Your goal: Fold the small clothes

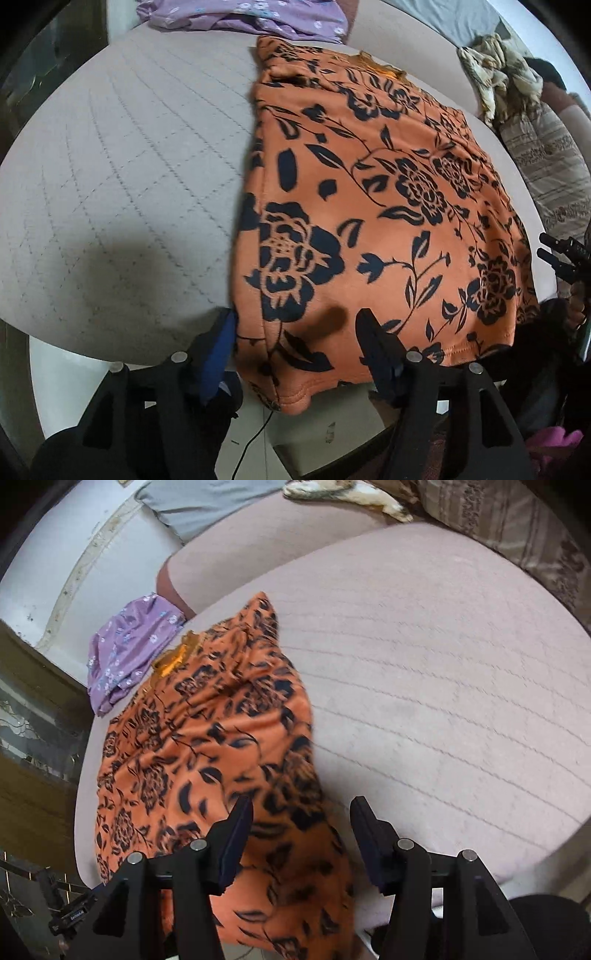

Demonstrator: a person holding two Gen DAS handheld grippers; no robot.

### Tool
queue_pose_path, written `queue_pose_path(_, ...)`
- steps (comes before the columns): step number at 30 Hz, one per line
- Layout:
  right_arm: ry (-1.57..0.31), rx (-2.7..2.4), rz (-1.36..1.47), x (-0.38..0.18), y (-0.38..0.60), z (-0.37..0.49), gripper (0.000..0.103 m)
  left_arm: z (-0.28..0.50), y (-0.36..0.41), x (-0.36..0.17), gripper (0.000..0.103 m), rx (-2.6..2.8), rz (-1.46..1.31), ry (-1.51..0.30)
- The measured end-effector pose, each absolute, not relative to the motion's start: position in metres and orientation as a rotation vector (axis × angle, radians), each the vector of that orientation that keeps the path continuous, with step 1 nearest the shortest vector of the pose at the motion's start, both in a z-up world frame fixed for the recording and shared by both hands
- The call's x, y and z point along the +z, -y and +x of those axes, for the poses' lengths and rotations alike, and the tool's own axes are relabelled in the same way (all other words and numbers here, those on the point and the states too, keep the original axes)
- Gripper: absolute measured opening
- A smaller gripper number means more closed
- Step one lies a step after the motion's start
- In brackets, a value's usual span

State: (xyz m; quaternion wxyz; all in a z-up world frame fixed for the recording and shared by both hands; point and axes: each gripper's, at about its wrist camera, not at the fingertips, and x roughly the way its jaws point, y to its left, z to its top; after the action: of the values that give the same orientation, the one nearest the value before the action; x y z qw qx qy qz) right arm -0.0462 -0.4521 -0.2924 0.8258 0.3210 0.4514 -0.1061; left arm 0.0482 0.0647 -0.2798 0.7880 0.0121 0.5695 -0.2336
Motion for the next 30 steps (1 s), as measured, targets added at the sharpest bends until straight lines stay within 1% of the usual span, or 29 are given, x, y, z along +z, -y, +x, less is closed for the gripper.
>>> queue_pose_path(3, -1.011, -0.232, 0.696, -0.298, 0.457, -0.056, 0.06, 0.05, -0.064, -0.28, 0.067, -0.515, 0.012, -1.234)
queue_pose_path(4, -1.026, -0.236, 0.694, -0.299, 0.458, -0.06, 0.06, 0.051, -0.064, -0.279, 0.063, -0.521, -0.002, -1.236)
queue_pose_path(5, -1.037, -0.239, 0.694, -0.3, 0.459, -0.064, 0.061, 0.051, -0.065, -0.279, 0.052, -0.52, -0.004, -1.237)
queue_pose_path(7, -1.061, -0.233, 0.695, -0.303, 0.458, -0.071, 0.063, 0.05, -0.069, -0.279, 0.043, -0.508, 0.017, -1.236)
queue_pose_path(9, -1.09, -0.212, 0.71, -0.308, 0.456, -0.076, 0.064, 0.05, -0.07, -0.28, 0.043, -0.51, 0.016, -1.248)
queue_pose_path(10, -1.117, -0.193, 0.729, -0.312, 0.454, -0.077, 0.064, 0.05, -0.07, -0.281, 0.046, -0.505, 0.017, -1.255)
queue_pose_path(11, -1.147, -0.167, 0.75, -0.317, 0.45, -0.078, 0.064, 0.049, -0.071, -0.282, 0.055, -0.507, 0.011, -1.273)
queue_pose_path(12, -1.177, -0.142, 0.763, -0.321, 0.445, -0.078, 0.064, 0.049, -0.071, -0.285, 0.062, -0.515, 0.003, -1.298)
queue_pose_path(13, -1.201, -0.13, 0.762, -0.325, 0.44, -0.077, 0.064, 0.049, -0.069, -0.288, 0.071, -0.53, -0.005, -1.327)
queue_pose_path(14, -1.229, -0.121, 0.752, -0.329, 0.434, -0.076, 0.064, 0.047, -0.069, -0.29, 0.074, -0.541, -0.005, -1.347)
queue_pose_path(18, -1.319, -0.107, 0.707, -0.345, 0.412, -0.067, 0.064, 0.046, -0.064, -0.293, 0.073, -0.531, 0.009, -1.349)
queue_pose_path(19, -1.34, -0.114, 0.7, -0.349, 0.409, -0.065, 0.064, 0.046, -0.066, -0.292, 0.071, -0.528, -0.003, -1.351)
queue_pose_path(20, -1.368, -0.121, 0.684, -0.353, 0.404, -0.062, 0.058, 0.048, -0.066, -0.293, 0.062, -0.521, -0.007, -1.352)
queue_pose_path(21, -1.383, -0.125, 0.654, -0.353, 0.4, -0.061, 0.05, 0.049, -0.068, -0.292, 0.054, -0.506, -0.002, -1.351)
queue_pose_path(22, -1.385, -0.118, 0.616, -0.35, 0.396, -0.06, 0.045, 0.051, -0.071, -0.292, 0.041, -0.491, 0.004, -1.352)
queue_pose_path(23, -1.384, -0.107, 0.59, -0.346, 0.393, -0.059, 0.03, 0.053, -0.077, -0.292, 0.026, -0.477, -0.003, -1.355)
queue_pose_path(24, -1.376, -0.095, 0.559, -0.339, 0.39, -0.059, 0.016, 0.055, -0.081, -0.291, 0.019, -0.474, -0.023, -1.36)
queue_pose_path(25, -1.367, -0.087, 0.546, -0.335, 0.39, -0.059, 0.014, 0.057, -0.086, -0.291, 0.014, -0.484, -0.06, -1.369)
queue_pose_path(26, -1.356, -0.076, 0.546, -0.329, 0.39, -0.059, 0.013, 0.058, -0.089, -0.291, 0.012, -0.493, -0.083, -1.372)
queue_pose_path(30, -1.255, -0.009, 0.621, -0.298, 0.4, -0.062, 0.011, 0.056, -0.084, -0.278, 0.011, -0.541, -0.057, -1.339)
